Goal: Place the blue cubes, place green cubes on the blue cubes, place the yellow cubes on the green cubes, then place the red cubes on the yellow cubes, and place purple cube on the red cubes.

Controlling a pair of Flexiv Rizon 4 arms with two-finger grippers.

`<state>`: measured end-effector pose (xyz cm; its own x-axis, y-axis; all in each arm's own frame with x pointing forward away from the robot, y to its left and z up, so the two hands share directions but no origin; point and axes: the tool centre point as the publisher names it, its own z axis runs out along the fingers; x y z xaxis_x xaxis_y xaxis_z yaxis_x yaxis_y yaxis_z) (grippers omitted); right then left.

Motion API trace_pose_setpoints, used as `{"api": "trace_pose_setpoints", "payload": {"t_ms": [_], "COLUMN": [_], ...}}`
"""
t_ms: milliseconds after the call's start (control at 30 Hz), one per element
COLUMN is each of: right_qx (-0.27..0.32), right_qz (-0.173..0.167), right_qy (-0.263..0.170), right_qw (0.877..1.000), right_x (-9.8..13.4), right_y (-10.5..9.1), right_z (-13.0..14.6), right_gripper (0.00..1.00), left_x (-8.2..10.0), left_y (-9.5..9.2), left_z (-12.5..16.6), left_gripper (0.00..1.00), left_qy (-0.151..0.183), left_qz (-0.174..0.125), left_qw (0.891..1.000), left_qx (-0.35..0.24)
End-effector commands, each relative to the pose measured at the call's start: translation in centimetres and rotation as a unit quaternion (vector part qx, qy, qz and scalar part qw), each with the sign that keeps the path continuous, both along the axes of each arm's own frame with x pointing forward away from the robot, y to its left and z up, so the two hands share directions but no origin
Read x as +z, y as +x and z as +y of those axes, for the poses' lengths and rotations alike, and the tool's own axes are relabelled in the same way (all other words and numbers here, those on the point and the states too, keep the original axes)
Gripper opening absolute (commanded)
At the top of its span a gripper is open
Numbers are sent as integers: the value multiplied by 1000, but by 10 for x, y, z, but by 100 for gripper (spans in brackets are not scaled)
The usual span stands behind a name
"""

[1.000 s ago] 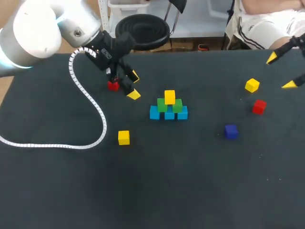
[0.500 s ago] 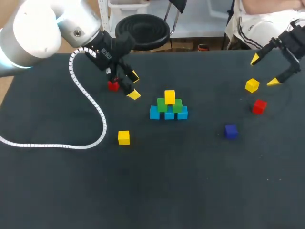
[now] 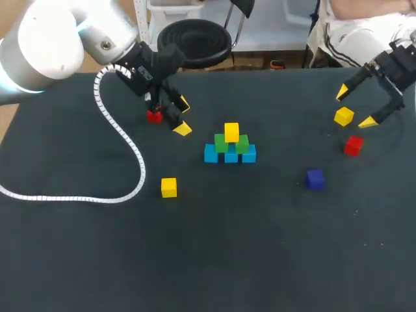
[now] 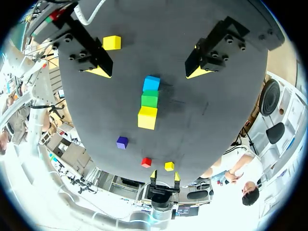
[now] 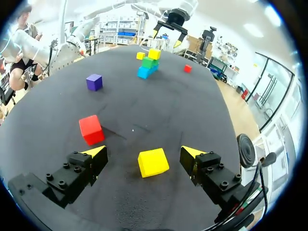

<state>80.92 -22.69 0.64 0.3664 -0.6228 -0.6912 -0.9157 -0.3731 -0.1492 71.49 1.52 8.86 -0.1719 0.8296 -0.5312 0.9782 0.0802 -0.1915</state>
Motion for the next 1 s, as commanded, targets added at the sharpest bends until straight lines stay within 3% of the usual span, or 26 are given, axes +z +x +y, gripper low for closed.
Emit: {"api": "trace_pose_setpoints", "payload": {"t_ms": [33,200,500,533,567,600,700,733,1000], "right_qx": [114,126,145,146,146,146,145,145,143], "right_qz": [121,121,152,153,154,156,161,162,147], "right_qy": [2,-5,-13,-13,-13,-14,-15,-16,-8], "right_qw": [986,985,978,977,977,977,976,976,979], "right_x": [-6,-5,-17,-17,-18,-17,-17,-17,-3], "right_y": [17,25,20,20,20,19,17,16,4], "right_z": [0,6,9,9,8,7,3,2,2], "right_gripper": [100,100,100,91,60,45,18,2,0], "left_x": [0,0,0,0,0,0,0,0,0], "left_y": [0,0,0,0,0,0,0,0,0], "left_z": [1,1,1,1,1,1,1,1,1], "left_gripper": [100,100,100,100,100,100,100,100,100], "left_qy": [0,0,0,0,0,0,0,0,0], "left_qz": [-1,-1,-1,-1,-1,-1,-1,-1,-1], "left_qw": [1000,1000,1000,1000,1000,1000,1000,1000,1000], "left_qx": [-1,-1,-1,-1,-1,-1,-1,-1,-1]}}
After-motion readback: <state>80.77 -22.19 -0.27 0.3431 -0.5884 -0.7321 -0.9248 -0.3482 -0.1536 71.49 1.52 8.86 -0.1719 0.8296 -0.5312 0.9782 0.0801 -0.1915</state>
